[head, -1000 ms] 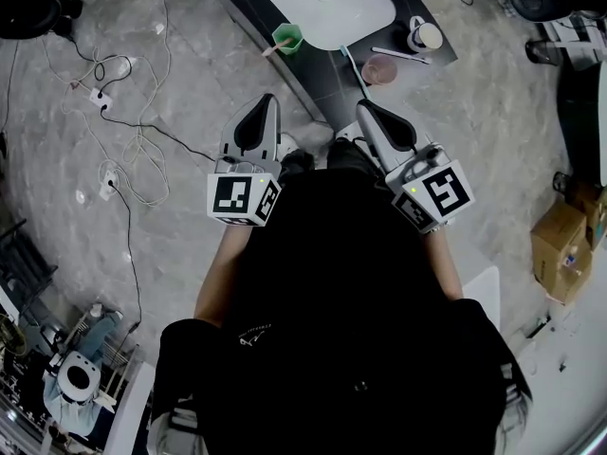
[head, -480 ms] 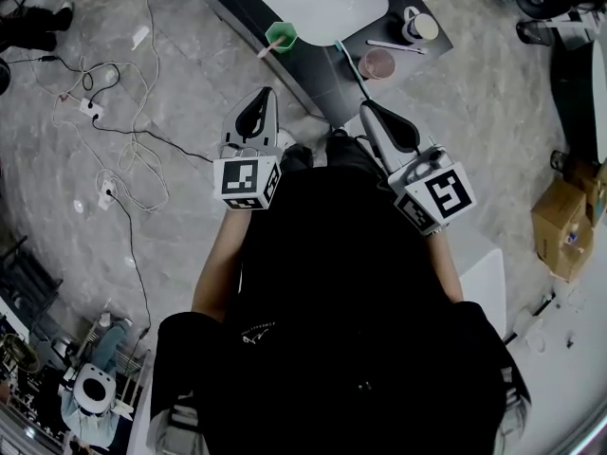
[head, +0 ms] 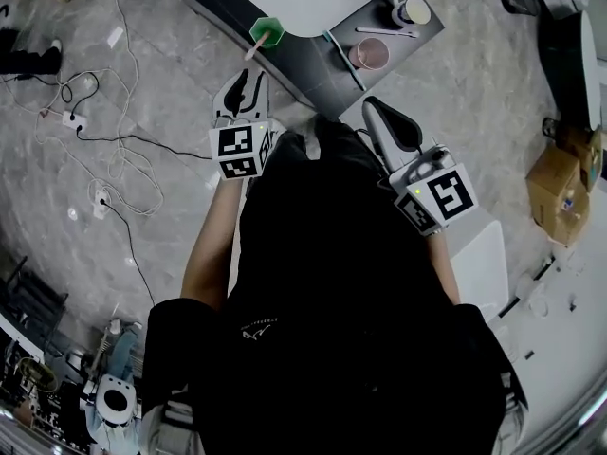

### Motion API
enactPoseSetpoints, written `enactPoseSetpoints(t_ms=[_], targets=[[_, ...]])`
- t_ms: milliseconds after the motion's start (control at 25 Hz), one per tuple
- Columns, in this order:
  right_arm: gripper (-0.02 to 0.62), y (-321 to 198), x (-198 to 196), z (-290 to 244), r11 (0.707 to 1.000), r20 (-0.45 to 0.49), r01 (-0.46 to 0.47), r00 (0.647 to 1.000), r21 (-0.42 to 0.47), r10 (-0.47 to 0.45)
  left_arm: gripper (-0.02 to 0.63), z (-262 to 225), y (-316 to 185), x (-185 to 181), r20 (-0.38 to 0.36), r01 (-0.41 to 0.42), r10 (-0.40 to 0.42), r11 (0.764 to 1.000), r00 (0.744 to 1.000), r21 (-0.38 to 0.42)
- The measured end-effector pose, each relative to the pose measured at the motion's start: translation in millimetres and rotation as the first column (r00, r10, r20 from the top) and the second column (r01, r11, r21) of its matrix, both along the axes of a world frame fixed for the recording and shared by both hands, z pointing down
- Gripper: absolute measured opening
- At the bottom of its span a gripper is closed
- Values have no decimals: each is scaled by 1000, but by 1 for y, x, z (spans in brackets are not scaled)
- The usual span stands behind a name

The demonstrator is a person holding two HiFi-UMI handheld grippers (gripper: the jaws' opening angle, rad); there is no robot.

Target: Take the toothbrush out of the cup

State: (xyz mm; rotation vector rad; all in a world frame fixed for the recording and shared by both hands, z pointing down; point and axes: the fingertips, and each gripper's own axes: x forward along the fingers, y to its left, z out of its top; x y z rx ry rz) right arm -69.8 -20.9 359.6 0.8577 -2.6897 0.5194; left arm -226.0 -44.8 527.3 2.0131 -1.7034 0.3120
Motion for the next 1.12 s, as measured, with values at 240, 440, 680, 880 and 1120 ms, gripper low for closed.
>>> enactPoseSetpoints(t_ms=[240,440,680,880,1120], targets=[[6,-8,3,7,998,-46,-66,997,-24,65,106,24,-23,-7,2,-13,13,1000,1000,-27],[6,-17,2,12,991,-55,-119,992,-53,116,106,26,-41,-10,23,-40,41,999,999,-11],[6,-19,-3,22,988,-78,-130,989,-82,124,44,27,-55,-11,52,-74,74,997,996,8],[6,-20,-7,24,988,-81,-132,989,-82,125,28,27,-55,-10,43,-86,85,996,995,15],[6,-19,-10,22,989,-64,-130,990,-66,126,25,20,-53,-10,10,-69,68,997,998,37]])
